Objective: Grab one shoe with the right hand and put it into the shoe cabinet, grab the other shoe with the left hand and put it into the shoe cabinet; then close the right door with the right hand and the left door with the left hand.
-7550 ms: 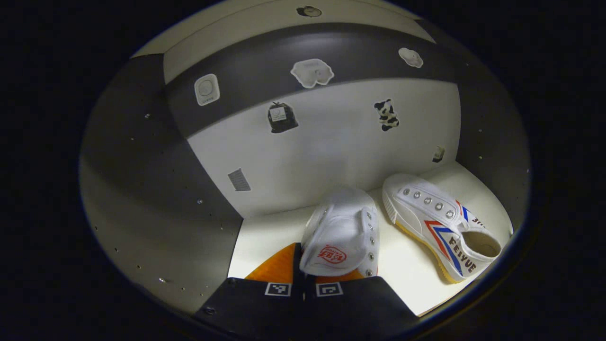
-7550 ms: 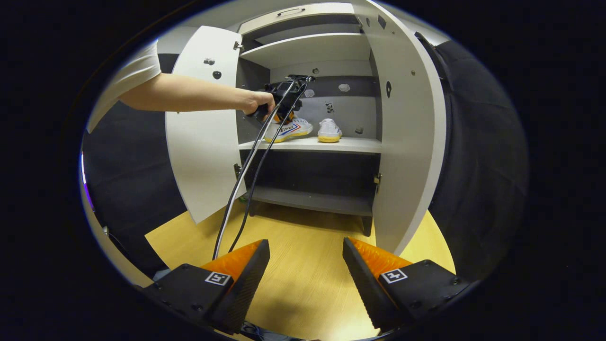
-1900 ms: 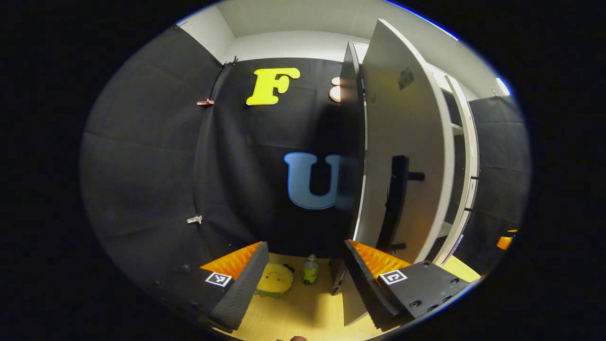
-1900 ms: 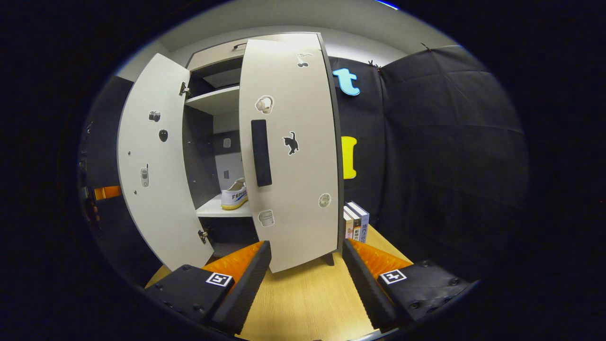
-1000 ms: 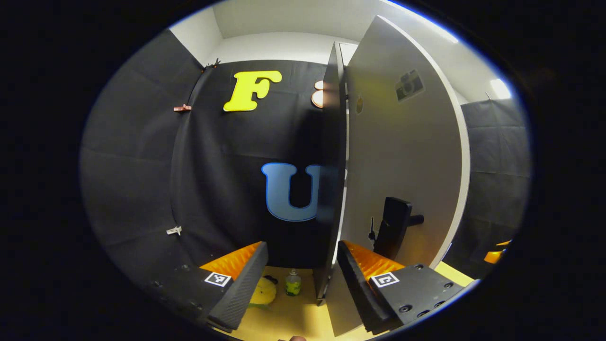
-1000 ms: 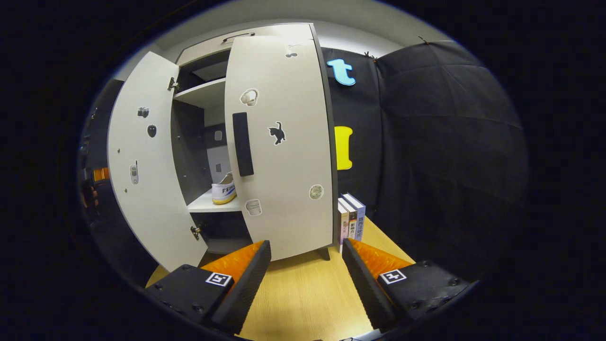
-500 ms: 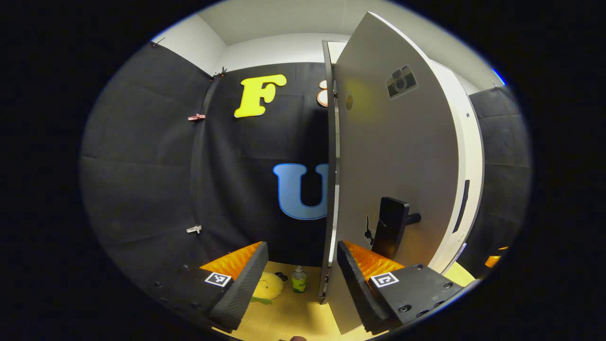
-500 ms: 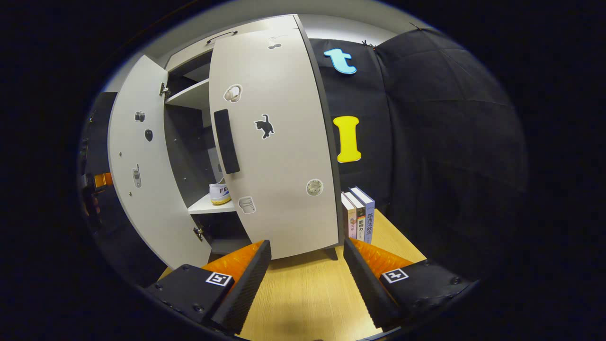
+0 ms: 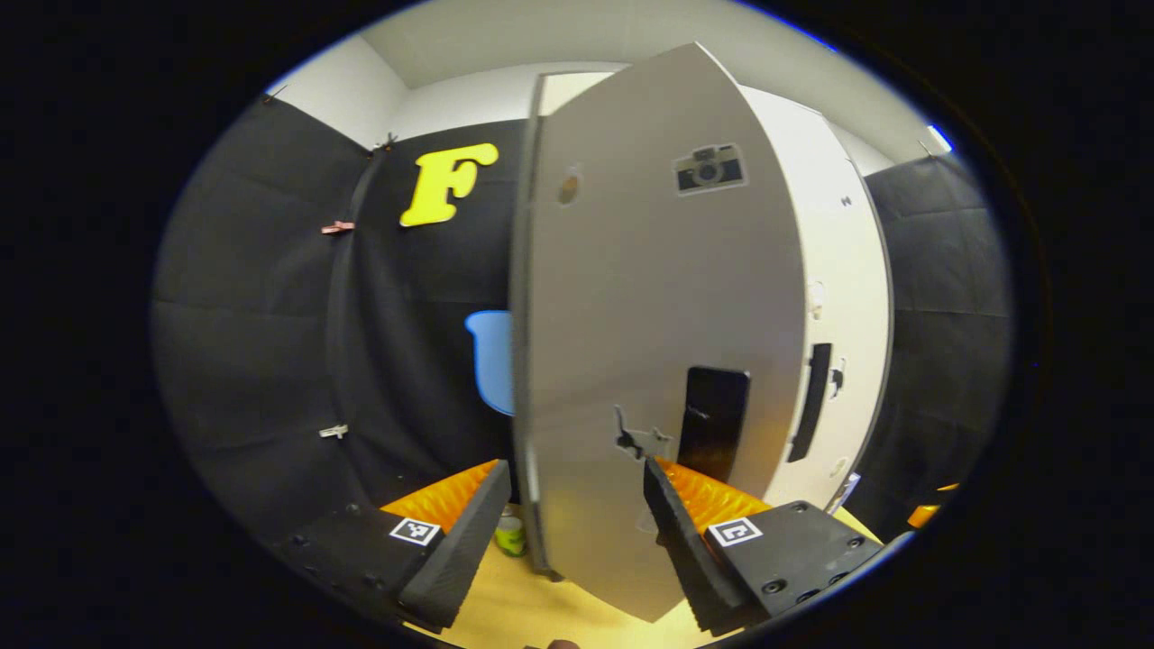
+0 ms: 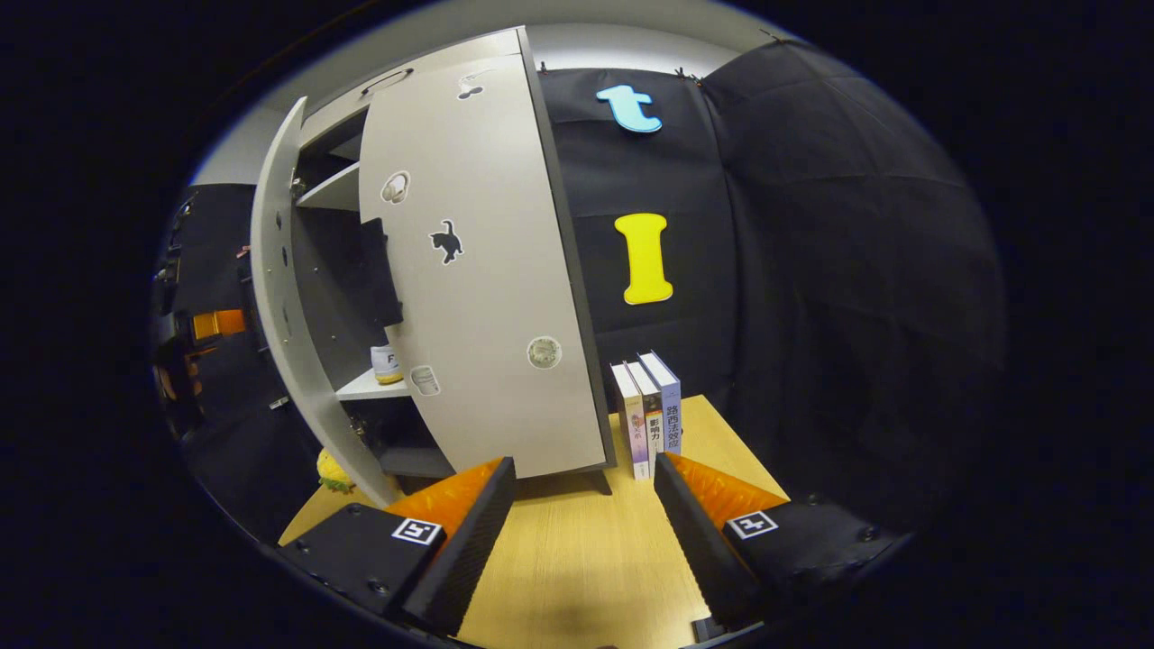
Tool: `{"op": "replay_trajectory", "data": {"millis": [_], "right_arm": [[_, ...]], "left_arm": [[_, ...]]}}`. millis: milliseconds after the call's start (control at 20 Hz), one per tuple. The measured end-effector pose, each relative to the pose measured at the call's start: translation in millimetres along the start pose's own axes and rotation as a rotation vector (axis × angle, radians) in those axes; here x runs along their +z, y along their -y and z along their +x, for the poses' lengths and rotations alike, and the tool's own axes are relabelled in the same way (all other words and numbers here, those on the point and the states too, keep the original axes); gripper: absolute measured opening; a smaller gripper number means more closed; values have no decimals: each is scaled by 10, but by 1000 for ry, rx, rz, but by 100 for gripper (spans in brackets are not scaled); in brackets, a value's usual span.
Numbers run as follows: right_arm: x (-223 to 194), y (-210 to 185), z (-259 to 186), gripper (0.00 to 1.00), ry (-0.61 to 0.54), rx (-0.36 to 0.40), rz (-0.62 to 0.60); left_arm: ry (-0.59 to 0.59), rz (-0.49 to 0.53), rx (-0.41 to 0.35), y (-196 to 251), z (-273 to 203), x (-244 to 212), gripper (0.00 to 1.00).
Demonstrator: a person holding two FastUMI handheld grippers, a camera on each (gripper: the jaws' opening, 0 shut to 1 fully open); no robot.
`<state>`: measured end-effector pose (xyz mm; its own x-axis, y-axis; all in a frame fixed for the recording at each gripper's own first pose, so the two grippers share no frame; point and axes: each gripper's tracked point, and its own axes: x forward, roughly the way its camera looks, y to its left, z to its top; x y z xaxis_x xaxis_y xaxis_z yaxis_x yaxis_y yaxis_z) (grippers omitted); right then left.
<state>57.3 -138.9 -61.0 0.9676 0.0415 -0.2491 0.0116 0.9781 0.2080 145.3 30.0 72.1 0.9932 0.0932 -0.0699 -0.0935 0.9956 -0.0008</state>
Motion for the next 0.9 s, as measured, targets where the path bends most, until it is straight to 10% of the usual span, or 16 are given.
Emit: {"op": "replay_trajectory", "data": {"millis": [450, 900], "right_arm": [[305, 131, -17, 98, 38, 91, -39], [650, -565, -427, 98, 182, 98, -56]], "left_arm": [[24, 17, -6, 772, -459, -78, 93], [31, -24, -10, 253, -1250, -248, 94]]}}
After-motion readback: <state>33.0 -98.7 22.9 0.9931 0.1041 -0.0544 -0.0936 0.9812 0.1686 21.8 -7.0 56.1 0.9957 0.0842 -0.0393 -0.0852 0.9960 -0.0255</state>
